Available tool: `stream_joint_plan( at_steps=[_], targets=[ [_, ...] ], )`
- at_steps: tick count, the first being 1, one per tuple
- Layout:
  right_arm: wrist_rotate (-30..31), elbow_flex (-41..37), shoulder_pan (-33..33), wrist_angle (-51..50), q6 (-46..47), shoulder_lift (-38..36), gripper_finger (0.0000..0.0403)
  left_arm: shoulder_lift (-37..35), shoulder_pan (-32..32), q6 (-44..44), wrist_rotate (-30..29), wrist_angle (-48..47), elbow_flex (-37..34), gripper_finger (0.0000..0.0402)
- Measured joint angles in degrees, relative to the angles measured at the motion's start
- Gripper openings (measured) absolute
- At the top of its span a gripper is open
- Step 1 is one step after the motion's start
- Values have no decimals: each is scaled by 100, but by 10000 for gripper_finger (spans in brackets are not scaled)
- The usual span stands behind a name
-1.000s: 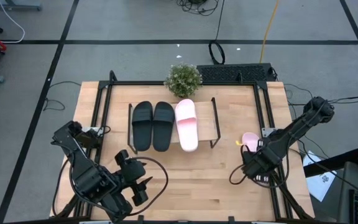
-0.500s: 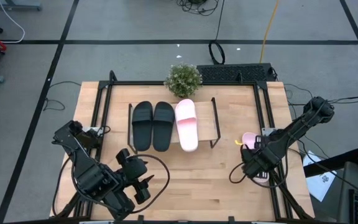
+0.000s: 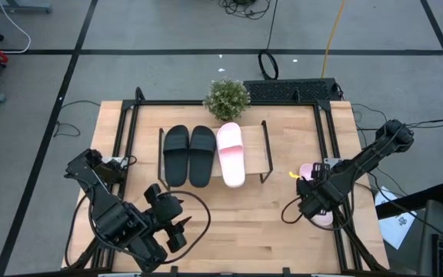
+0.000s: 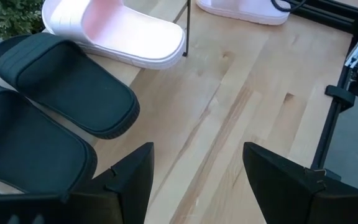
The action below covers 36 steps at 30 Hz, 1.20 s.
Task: Pick and place slides into the shelf
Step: Put the pink slide on the shelf
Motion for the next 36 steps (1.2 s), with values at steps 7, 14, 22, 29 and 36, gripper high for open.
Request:
stream_joint_plan(
  at_steps=[7,14,22,29,36],
  targets=[
    [-20,-454,0,-34,5,2,270,0,0,1,0,-2,0,243],
    [-1,-533,-2,-143,-1,22,270,0,0,33,0,-4,0,243],
    [-590,-511,0,-52,-53,21,270,0,0,-23,0,-2,0,243],
    [-729,-492,0,-17,-108,15,270,0,0,4,0,-2,0,243],
    [-907,-401,-14,521,-58,12,270,0,0,36,-76,-4,0,243]
  ],
)
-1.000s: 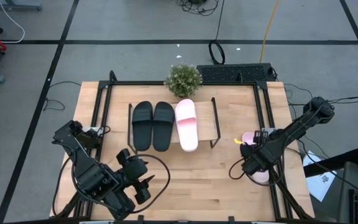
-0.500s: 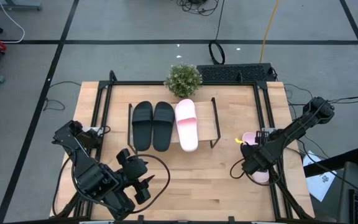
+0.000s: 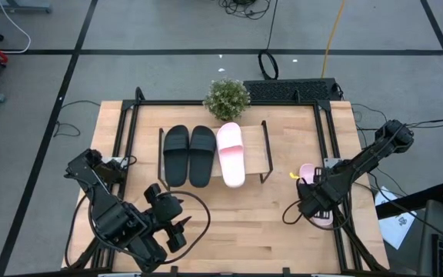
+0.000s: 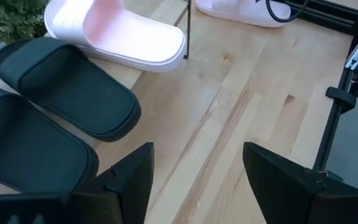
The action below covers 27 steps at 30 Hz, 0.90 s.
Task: Pick and place slides into the shelf
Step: Put the pink slide on the shelf
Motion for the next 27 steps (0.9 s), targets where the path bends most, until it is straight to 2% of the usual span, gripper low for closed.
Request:
stream_joint_plan(
  at_steps=[5,13,27],
  targets=[
    [155,2,-253,-68,265,-1,270,0,1,139,-80,0,0,243],
    [467,4,-741,62,152,-1,270,0,59,152,-77,0,0,243],
    [578,-202,-1266,-86,-87,10,270,0,59,174,-73,-2,0,243]
  ],
)
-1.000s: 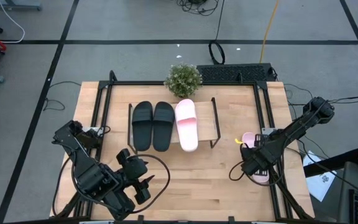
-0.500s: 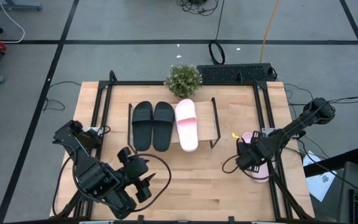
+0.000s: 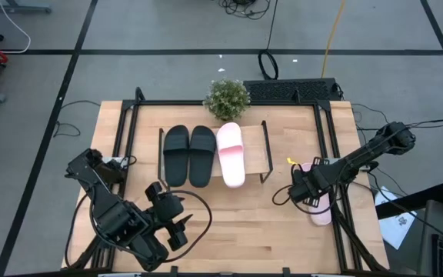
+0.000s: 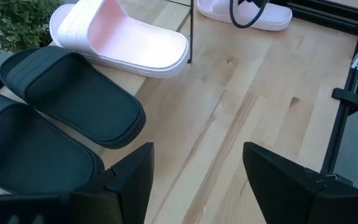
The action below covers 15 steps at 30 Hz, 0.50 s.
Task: Pick and place slides into the shelf
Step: Put the pink slide on the shelf
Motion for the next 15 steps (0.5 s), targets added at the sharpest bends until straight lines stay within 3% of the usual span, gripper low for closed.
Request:
stream_joint_plan(
  at_steps=[6,15],
  targets=[
    [180,0,-272,-11,119,38,266,0,0,4,0,0,0,243],
    [160,0,-631,-26,24,522,229,0,0,17,0,0,0,243]
  ],
)
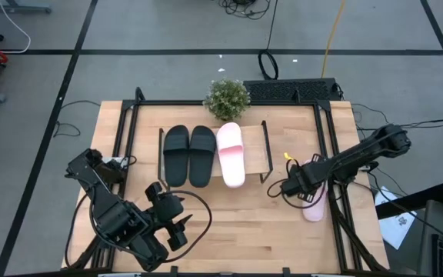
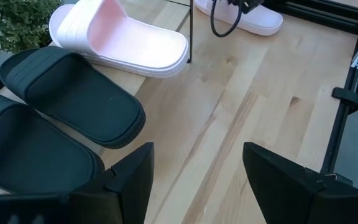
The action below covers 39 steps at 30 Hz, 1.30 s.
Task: Pick and place slides into the shelf
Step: Put the pink slide on the shelf
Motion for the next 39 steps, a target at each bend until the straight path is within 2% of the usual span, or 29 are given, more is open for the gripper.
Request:
stream_joint_plan(
  at_steps=[8,11,14,20,27,32,37,39],
  targets=[
    [3,0,-46,-190,34,483,196,0,0,-4,2,-2,0,243],
    [50,0,-46,-287,75,539,170,0,0,8,2,-2,0,243],
    [100,0,-44,-280,79,545,127,0,0,71,2,-2,0,243],
    [20,8,-44,-299,-48,545,15,0,0,90,2,-1,0,243],
    [-9,452,-29,-308,-30,545,5,0,0,97,7,-2,0,243],
    [146,1333,-7,-404,-45,545,3,0,-10,52,60,-129,0,243],
    [523,2357,47,-1470,95,541,2,0,-106,-45,115,-162,0,243],
    [599,2613,50,-1449,95,438,2,0,-157,-60,118,-159,0,243]
  ],
)
